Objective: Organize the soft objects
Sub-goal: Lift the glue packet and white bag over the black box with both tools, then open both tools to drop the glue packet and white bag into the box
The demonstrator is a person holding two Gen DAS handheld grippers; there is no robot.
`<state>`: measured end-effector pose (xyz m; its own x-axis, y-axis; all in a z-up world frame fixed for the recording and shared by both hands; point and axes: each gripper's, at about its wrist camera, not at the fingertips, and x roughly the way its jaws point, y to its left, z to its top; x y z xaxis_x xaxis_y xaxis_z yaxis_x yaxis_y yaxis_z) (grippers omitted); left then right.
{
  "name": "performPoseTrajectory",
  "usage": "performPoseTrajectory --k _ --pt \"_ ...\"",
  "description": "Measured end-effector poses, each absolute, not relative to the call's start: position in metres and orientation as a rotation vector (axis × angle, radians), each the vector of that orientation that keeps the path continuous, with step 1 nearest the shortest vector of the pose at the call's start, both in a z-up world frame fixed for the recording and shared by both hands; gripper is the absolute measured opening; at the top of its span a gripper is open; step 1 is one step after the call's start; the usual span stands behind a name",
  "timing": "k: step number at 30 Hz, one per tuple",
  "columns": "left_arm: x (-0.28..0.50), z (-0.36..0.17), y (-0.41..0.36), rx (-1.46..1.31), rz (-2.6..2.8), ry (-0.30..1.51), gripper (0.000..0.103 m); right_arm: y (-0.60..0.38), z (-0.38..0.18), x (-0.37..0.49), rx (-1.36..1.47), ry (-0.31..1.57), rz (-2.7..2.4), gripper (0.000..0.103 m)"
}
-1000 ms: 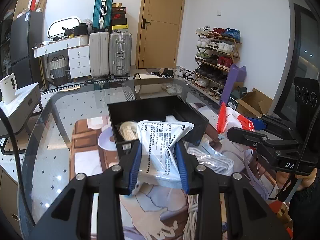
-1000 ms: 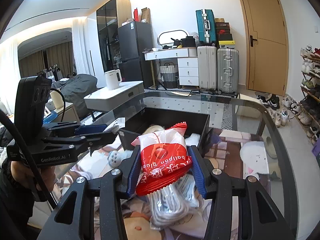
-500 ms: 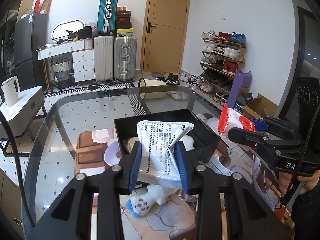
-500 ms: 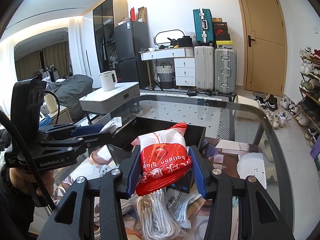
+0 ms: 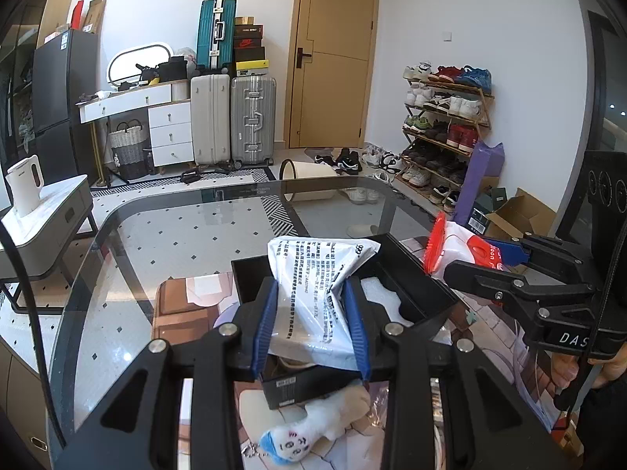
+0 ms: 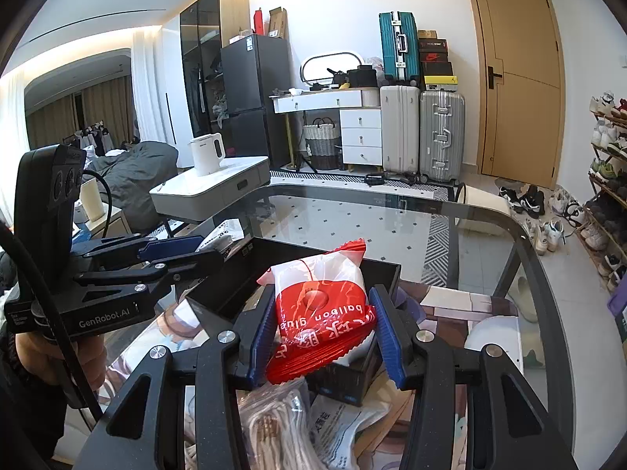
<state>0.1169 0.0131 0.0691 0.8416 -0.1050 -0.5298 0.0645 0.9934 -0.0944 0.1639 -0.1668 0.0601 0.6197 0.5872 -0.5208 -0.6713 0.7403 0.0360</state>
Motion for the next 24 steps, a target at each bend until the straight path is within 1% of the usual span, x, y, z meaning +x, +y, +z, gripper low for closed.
performPoseTrajectory --k 10,24 --pt "0.139 0.056 0.019 -0.092 -0.075 0.584 0.033 -0.156 0.059 0.181 -0.194 0.558 0.728 0.047" --pt "0.161 0.042 0.011 -0.047 -0.064 0.613 0.033 -0.135 0.039 0.200 -0.262 0.610 0.741 0.047"
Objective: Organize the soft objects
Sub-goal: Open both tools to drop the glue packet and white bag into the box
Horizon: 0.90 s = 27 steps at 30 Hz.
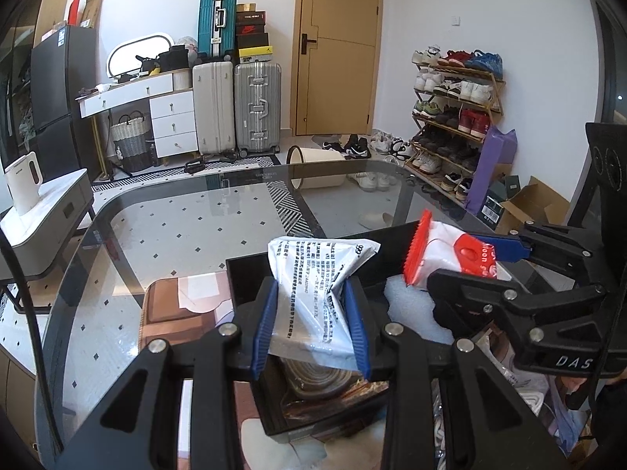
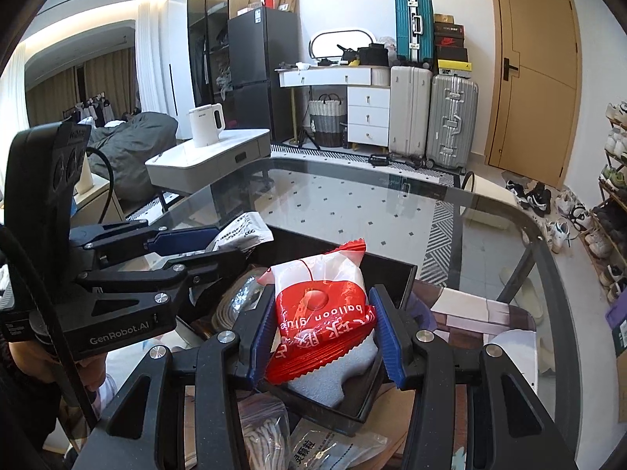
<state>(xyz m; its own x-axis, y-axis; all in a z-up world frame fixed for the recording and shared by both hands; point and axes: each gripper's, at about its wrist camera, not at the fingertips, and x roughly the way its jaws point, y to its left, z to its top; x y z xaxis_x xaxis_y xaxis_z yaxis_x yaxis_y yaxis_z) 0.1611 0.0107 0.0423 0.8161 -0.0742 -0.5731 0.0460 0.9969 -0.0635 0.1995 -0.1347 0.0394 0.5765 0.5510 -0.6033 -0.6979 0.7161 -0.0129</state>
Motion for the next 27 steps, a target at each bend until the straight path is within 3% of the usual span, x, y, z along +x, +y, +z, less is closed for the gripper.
performPoseTrajectory --k 19,22,24,26,27 --pt "0.177 0.030 -0.004 -0.020 -0.094 0.659 0.033 -0.119 0.023 0.212 -0.323 0.626 0.727 0.047" --pt "0.178 0.029 -0.006 -0.014 -0.093 0.668 0.034 -0.119 0.024 0.211 -0.330 0.619 0.733 0.056" --pt "0.177 0.031 -0.005 -0.015 -0.096 0.667 0.037 -0.120 0.026 0.208 -0.338 0.595 0.730 0.069" --pt "0.174 0.034 -0.004 -0.021 -0.091 0.658 0.057 -0.121 0.029 0.203 -0.363 0.569 0.709 0.077" --pt "0.172 0.036 -0.003 -0.021 -0.080 0.653 0.060 -0.122 0.030 0.200 -0.373 0.560 0.696 0.082"
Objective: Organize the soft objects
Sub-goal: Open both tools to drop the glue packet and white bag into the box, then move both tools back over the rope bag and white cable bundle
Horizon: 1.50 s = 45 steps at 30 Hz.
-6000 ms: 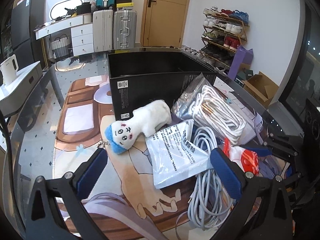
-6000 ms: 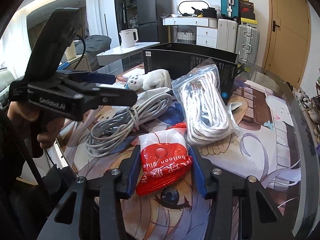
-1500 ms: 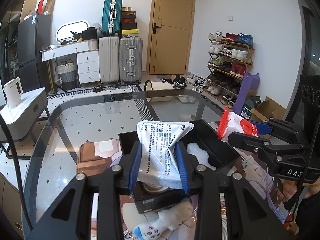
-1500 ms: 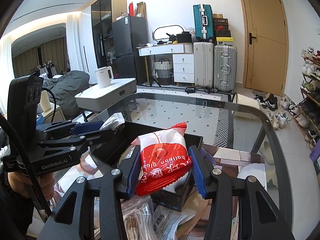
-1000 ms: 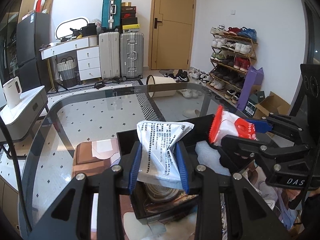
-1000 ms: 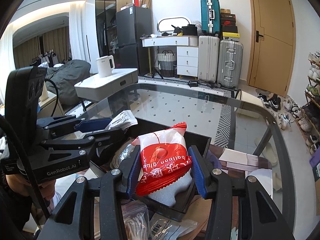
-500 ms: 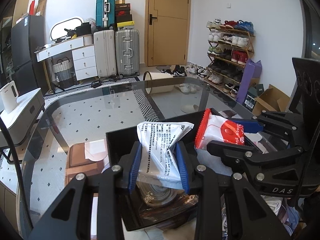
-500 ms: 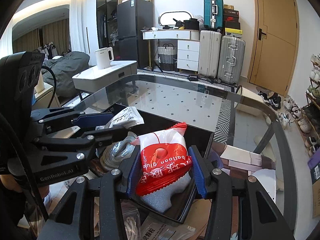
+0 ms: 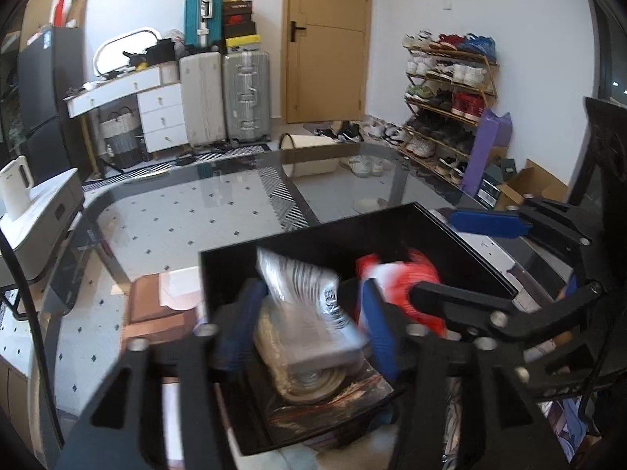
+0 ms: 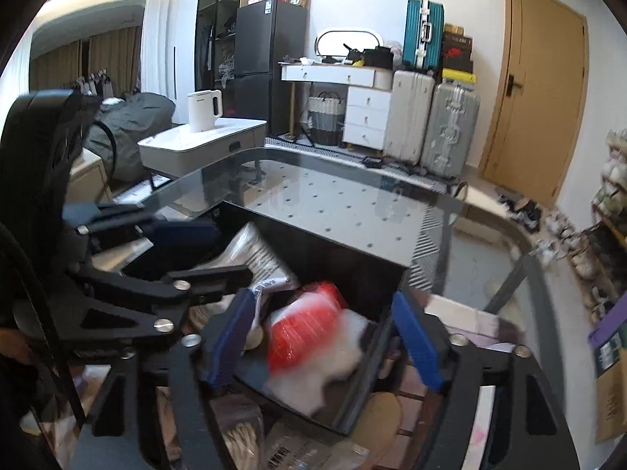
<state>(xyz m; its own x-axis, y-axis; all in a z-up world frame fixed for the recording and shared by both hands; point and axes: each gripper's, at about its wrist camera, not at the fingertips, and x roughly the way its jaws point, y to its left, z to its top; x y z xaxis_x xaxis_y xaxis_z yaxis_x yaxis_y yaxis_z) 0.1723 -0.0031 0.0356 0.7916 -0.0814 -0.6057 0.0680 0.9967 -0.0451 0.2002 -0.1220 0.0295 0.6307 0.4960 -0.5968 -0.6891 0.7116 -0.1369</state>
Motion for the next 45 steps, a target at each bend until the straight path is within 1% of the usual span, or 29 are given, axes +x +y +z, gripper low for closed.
performPoseTrajectory --k 1,3,4,5,6,7,11,22,34,45 --pt "0.170 0.037 -0.001 -0.027 -0.082 0.647 0.060 -0.124 0.031 0.198 -0.376 0.556 0.688 0.085" --pt "0.165 0.040 0.002 -0.042 -0.090 0.644 0.066 -0.130 0.034 0.195 -0.370 0.555 0.678 0.094" --pt "0.160 0.043 0.003 -0.046 -0.086 0.637 0.079 -0.133 0.035 0.192 -0.366 0.556 0.675 0.096" --pt "0.156 0.044 0.004 -0.048 -0.084 0.624 0.093 -0.137 0.036 0.189 -0.360 0.556 0.674 0.100" --pt "0.150 0.048 0.005 -0.045 -0.064 0.605 0.100 -0.141 0.037 0.186 -0.349 0.553 0.674 0.102" --pt "0.144 0.050 0.007 -0.043 -0.050 0.585 0.103 -0.145 0.038 0.183 -0.335 0.552 0.677 0.102" --pt "0.126 0.055 0.014 -0.056 -0.044 0.574 0.103 -0.159 0.038 0.170 -0.287 0.582 0.694 0.102" --pt "0.083 0.052 0.014 -0.060 -0.012 0.574 0.103 -0.184 0.028 0.133 -0.268 0.610 0.654 0.102" --pt "0.050 0.036 0.008 -0.054 0.007 0.607 0.103 -0.184 0.011 0.102 -0.332 0.611 0.687 0.102" --pt "0.034 0.024 0.002 -0.055 -0.016 0.634 0.103 -0.177 -0.001 0.095 -0.426 0.601 0.658 0.102"
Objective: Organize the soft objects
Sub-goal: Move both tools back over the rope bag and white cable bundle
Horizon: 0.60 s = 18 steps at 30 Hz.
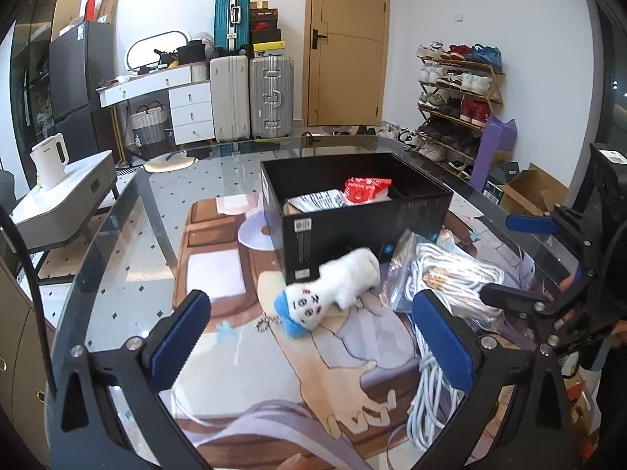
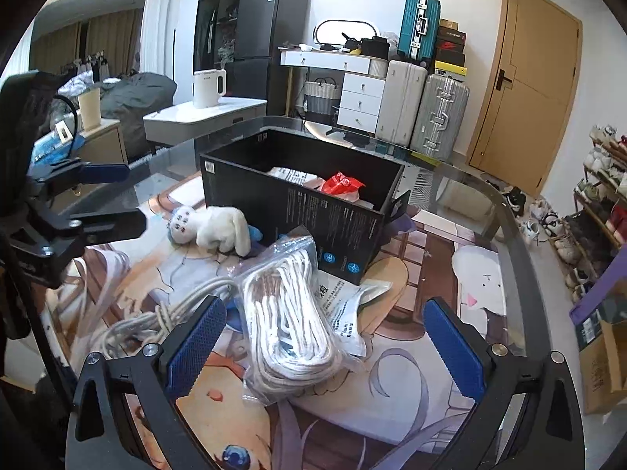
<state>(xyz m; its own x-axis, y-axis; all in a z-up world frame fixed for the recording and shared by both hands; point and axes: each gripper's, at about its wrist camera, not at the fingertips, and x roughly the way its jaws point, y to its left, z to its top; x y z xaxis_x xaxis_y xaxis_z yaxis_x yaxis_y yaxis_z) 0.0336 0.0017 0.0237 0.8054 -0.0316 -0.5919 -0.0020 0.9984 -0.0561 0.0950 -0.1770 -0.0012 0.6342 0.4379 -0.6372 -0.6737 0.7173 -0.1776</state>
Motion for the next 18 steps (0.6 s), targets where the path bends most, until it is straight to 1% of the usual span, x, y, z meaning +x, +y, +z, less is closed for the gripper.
performPoseTrajectory --k 9,14,18 --pt "0.022 0.015 -0.002 -0.079 -0.046 0.660 0.103 -0.164 -0.015 0.092 -0.484 0.616 0.677 0.102" --pt "0.015 0.012 -0.010 -0.045 -0.078 0.665 0.103 -0.159 -0.021 0.091 -0.511 0.618 0.682 0.102" --pt "0.014 0.010 -0.018 -0.019 -0.089 0.672 0.103 -0.158 -0.021 0.088 -0.513 0.615 0.708 0.100"
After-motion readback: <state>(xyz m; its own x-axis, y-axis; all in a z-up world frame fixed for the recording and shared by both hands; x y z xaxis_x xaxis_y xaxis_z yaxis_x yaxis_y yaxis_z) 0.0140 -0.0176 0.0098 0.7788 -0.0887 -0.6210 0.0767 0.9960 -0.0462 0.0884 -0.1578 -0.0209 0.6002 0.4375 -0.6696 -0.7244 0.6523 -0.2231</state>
